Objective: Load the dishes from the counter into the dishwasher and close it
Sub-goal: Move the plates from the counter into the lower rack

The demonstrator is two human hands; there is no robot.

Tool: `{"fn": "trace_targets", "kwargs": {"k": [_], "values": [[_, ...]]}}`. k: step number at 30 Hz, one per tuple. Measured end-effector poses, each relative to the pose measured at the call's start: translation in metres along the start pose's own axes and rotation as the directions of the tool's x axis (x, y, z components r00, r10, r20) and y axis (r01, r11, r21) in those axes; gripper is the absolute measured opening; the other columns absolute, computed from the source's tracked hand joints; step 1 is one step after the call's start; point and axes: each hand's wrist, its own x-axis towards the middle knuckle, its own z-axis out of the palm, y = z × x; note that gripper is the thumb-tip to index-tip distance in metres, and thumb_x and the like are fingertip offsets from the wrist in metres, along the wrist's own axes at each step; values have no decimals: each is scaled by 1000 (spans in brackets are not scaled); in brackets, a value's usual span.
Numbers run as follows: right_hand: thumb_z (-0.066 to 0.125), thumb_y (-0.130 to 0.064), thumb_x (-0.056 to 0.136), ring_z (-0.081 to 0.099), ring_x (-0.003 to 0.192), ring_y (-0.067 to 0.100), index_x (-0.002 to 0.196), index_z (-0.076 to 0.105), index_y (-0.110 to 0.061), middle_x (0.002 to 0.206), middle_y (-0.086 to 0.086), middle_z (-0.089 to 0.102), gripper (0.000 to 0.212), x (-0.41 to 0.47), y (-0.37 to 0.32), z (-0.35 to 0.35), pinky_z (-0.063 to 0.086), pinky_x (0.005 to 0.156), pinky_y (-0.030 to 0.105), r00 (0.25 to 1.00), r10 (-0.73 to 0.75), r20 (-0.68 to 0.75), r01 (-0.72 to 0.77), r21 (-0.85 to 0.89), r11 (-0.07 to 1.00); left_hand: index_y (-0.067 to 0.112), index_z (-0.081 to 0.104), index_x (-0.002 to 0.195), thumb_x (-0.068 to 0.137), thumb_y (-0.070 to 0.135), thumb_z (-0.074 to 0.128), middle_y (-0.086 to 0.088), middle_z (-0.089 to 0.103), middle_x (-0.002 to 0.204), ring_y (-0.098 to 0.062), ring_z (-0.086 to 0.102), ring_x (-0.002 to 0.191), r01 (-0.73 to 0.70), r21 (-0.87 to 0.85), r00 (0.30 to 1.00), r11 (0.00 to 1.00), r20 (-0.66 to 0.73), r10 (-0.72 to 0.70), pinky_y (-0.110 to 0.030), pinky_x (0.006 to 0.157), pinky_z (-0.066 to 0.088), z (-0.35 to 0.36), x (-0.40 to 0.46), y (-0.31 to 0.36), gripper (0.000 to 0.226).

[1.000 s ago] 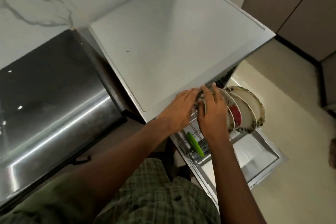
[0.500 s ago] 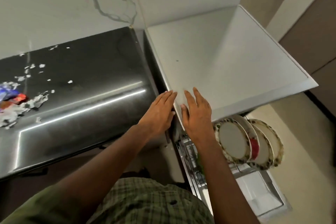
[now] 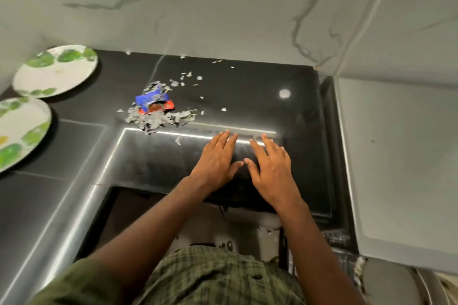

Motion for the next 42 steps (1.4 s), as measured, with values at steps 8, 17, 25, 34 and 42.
{"fn": "trace_targets", "kwargs": {"k": [8, 17, 25, 34, 42], "values": [[45, -53, 107, 20, 159, 24, 160, 36, -30, 171, 6, 25, 59, 66, -37, 27, 15, 129, 49, 935, -245, 257, 255, -6, 967, 11, 16, 165, 102, 57, 52, -17, 11, 173, -32, 8, 160, 373, -1, 928, 928, -17, -373, -48, 129, 18, -17, -26, -51, 86], [43, -58, 105, 19, 159, 27, 160, 36, -31, 172, 6, 23, 62, 95, -92, 80, 16, 129, 51, 766, -440, 468, 453, 92, 887, 13, 14, 166, 102, 54, 54, -13, 11, 173, -28, 11, 160, 642, -42, 766, 766, -12, -643, -43, 130, 17, -28, -90, -82, 86], [44, -58, 105, 20, 159, 27, 162, 33, -31, 172, 7, 23, 63, 114, -141, 110, 20, 128, 51, 688, -479, 546, 539, 58, 840, 13, 16, 166, 102, 54, 56, -12, 12, 173, -28, 12, 160, 686, -84, 725, 723, -5, -689, -43, 129, 19, -39, -106, -127, 86], [49, -60, 102, 25, 155, 33, 158, 38, -38, 168, 6, 31, 62, 159, -241, 146, 26, 125, 56, 650, -414, 637, 562, -36, 826, 9, 27, 161, 99, 51, 62, -15, 18, 171, -29, 16, 159, 697, -89, 716, 712, 30, -697, -47, 126, 27, -70, -118, -210, 82], [65, -54, 95, 67, 115, 30, 124, 73, -30, 122, 5, 72, 39, 195, -306, 150, 55, 95, 39, 741, -241, 627, 468, -225, 855, 14, 58, 129, 96, 46, 65, -9, 56, 131, -27, 53, 125, 706, -146, 688, 693, -90, -720, -41, 106, 46, -91, -114, -290, 47]]}}
